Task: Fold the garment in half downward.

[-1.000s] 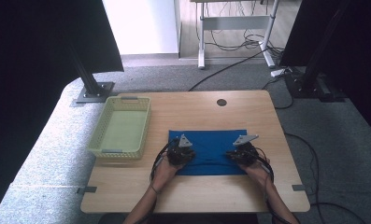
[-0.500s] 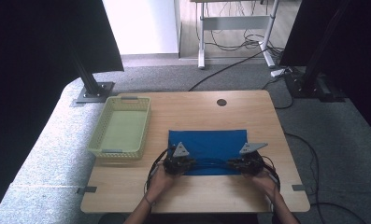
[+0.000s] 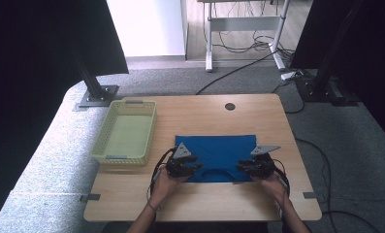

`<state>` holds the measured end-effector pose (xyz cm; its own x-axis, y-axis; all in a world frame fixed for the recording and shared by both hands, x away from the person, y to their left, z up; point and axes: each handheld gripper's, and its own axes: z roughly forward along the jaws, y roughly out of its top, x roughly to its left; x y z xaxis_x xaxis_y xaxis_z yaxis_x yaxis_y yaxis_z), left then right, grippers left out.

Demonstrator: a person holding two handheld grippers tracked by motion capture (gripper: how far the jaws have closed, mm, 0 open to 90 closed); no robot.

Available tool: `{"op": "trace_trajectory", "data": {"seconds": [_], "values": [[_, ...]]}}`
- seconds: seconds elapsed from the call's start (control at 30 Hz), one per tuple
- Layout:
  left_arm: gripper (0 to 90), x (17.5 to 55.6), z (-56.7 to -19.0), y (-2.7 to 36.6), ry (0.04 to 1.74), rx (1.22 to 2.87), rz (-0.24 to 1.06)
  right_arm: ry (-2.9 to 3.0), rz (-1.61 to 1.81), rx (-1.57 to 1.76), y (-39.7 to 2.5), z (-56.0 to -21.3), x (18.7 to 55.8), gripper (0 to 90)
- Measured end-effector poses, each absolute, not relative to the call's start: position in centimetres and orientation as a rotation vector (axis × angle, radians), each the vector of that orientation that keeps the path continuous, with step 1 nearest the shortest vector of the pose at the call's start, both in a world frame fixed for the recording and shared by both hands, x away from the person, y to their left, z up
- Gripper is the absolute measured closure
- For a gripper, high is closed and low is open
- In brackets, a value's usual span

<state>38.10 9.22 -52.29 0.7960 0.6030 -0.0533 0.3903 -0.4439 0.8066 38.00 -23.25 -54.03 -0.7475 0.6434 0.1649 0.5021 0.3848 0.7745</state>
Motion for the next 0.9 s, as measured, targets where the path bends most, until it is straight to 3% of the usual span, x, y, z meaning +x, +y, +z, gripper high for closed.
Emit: {"op": "trace_trajectory", "data": {"seconds": [0.13, 0.53, 0.7, 0.9], "values": [[55.7, 38.3, -54.2, 9.1, 0.763, 2.154, 0.274, 2.504, 1.238, 1.013, -22.5, -54.7, 37.7, 60.8], [50.7, 36.8, -54.3, 10.1, 0.761, 2.160, 0.267, 2.527, 1.197, 0.977, -23.2, -55.0, 35.5, 59.2], [40.1, 38.2, -53.5, 10.6, 0.807, 2.117, 0.290, 2.474, 1.214, 1.012, -23.5, -54.4, 35.6, 52.2], [31.2, 39.8, -54.5, 11.9, 0.923, 2.083, 0.355, 2.369, 1.105, 1.130, -24.3, -54.6, 35.3, 36.1]]}}
